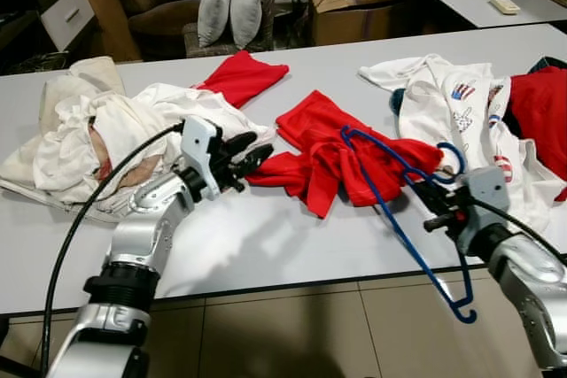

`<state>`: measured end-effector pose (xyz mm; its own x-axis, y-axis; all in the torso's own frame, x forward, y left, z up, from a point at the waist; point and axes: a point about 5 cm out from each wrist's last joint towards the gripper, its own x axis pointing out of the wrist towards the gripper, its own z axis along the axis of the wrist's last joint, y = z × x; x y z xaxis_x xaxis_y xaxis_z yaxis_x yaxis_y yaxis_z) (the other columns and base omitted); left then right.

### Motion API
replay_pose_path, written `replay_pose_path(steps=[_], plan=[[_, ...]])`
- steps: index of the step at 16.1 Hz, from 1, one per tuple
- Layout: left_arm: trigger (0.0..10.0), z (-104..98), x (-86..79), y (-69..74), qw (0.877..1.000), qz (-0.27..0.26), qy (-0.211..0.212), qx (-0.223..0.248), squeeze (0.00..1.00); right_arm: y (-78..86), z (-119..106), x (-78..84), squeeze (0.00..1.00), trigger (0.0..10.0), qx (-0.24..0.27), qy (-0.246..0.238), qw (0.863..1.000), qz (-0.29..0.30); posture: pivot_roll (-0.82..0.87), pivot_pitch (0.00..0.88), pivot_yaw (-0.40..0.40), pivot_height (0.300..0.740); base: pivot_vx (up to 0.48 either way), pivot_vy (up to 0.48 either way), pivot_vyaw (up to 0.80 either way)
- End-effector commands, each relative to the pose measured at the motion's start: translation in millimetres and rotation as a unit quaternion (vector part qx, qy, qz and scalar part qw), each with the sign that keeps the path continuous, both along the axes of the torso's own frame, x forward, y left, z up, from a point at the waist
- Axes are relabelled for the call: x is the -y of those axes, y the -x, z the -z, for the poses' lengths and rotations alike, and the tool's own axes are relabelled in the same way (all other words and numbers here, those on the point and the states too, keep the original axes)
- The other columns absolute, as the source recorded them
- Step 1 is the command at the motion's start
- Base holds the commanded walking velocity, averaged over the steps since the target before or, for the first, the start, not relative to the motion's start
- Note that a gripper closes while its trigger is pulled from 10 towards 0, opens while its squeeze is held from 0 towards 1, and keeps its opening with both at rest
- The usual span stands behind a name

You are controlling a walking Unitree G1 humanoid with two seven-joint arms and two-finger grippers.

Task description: Hang hanger

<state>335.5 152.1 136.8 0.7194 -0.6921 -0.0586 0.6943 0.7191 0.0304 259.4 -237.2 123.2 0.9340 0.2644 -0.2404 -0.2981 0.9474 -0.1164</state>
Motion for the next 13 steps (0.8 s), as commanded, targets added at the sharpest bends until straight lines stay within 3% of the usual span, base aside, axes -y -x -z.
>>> replay_pose_path(steps=[1, 4, 6, 9, 11, 12, 13], plan=[[10.0, 1, -2.9, -1.6, 1.0, -0.003, -0.029, 0.003, 0.0, 1.8, 4, 10.6, 0.0, 10.0, -0.012, 0.006, 1.0, 0.025, -0.18, 0.0, 0.104, 0.74, 0.0, 0.0, 0.0], [10.0, 17, 6.0, 1.9, 0.992, 0.043, -0.119, 0.004, 0.0, 2.2, 1, 33.3, 0.0, 10.0, -0.005, 0.031, 0.998, 0.06, -0.18, 0.0, 0.106, 0.74, 0.0, 0.0, 0.0], [10.0, 20, 13.5, 0.9, 0.989, 0.062, -0.135, 0.013, 0.0, 3.1, -1, 39.0, 0.0, 10.0, 0.0, 0.034, 0.997, 0.07, -0.19, 0.0, 0.118, 0.74, 0.0, 0.0, 0.0], [10.0, 16, 42.9, -4.3, 0.995, 0.089, 0.002, -0.045, 0.0, 2.0, -6, 33.6, 0.0, 10.0, 0.018, 0.02, 0.997, 0.067, -0.21, 0.0, 0.134, 0.74, 0.0, 0.0, 0.0], [10.0, 29, 56.2, -0.5, 0.988, 0.123, 0.004, -0.098, 0.0, 1.6, -5, 29.3, 0.0, 10.0, 0.023, 0.018, 0.998, 0.061, -0.22, 0.0, 0.142, 0.74, 0.0, 0.0, 0.0], [10.0, 36, 64.1, 1.7, 0.983, 0.138, 0.001, -0.123, 0.96, 0.6, -6, 26.7, 0.0, 10.0, 0.026, 0.015, 0.998, 0.058, -0.22, 0.0, 0.144, 0.74, 0.0, 0.0, 0.0], [10.0, 41, 68.3, 1.8, 0.982, 0.138, -0.011, -0.131, 1.0, -0.9, -8, 24.7, 0.0, 10.0, 0.029, 0.013, 0.998, 0.055, -0.23, 0.0, 0.143, 0.74, 0.0, 0.0, 0.0]])
